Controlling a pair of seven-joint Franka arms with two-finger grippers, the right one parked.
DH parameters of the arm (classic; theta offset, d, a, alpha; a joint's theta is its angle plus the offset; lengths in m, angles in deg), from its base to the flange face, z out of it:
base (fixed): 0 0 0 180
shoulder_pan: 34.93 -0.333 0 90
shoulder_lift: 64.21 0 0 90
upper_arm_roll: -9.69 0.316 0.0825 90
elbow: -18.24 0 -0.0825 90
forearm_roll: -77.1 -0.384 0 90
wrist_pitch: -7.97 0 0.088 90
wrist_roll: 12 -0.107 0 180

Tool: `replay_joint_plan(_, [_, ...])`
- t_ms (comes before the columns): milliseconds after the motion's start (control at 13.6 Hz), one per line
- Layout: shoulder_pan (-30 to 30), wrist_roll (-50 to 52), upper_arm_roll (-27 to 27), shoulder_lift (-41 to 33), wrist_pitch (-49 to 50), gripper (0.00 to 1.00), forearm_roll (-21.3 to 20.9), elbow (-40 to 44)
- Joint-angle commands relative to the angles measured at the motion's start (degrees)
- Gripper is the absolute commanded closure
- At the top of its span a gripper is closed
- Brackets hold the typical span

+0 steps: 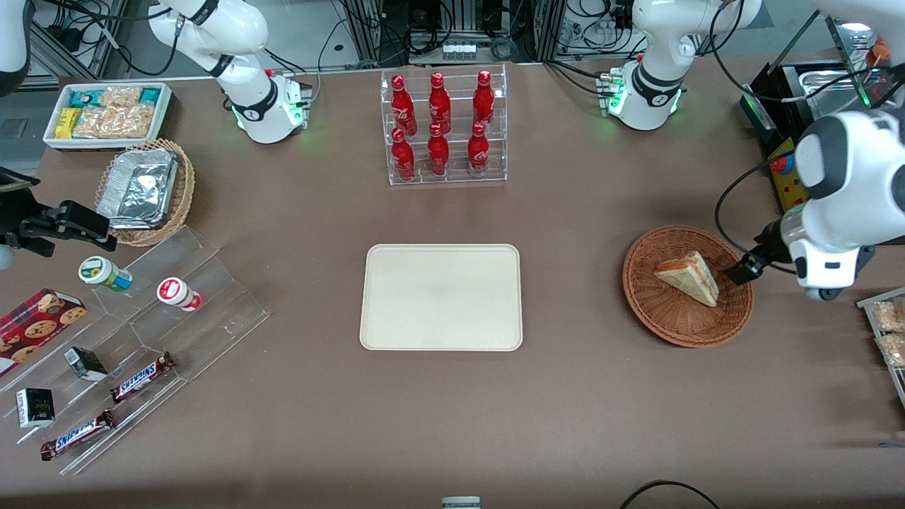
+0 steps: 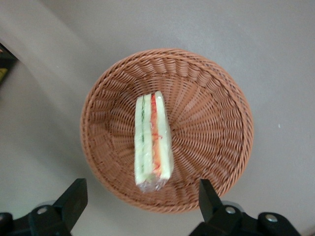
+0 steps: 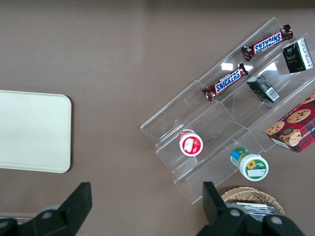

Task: Place sandwich from basket to tray
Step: 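Lower the left gripper and close it on the wrapped sandwich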

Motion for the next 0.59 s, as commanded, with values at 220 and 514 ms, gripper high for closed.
replay_joint_plan(220, [1.9,12.9,0.0,2.4,-18.9,0.00,-0.5,-11.9])
replay_joint_plan(514, [1.7,13.0,0.0,3.3,-23.6,0.00,-0.5,-15.2])
